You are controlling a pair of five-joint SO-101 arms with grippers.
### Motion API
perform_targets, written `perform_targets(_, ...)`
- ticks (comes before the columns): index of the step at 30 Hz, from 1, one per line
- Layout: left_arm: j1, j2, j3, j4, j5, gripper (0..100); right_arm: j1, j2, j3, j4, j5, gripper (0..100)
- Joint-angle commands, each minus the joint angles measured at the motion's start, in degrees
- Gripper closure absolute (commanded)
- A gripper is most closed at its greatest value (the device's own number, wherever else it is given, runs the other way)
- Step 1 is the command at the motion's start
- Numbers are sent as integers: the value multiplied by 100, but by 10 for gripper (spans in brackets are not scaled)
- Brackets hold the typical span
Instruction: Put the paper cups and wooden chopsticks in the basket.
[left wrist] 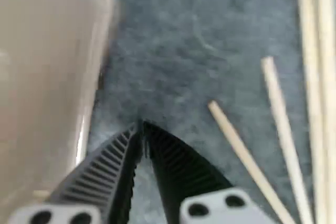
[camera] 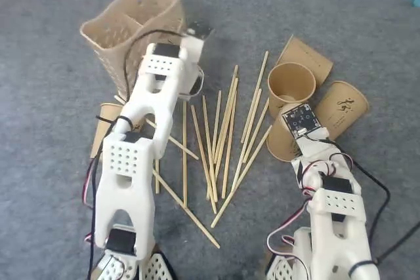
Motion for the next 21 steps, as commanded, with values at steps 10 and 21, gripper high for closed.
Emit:
perform_targets(10,932,-1749,-418,1363,26,987,-57,-110,-18,-84,70,990)
perform_targets(21,536,-3754,-426,1459,26,801,-57,-110,-18,-75,70,990)
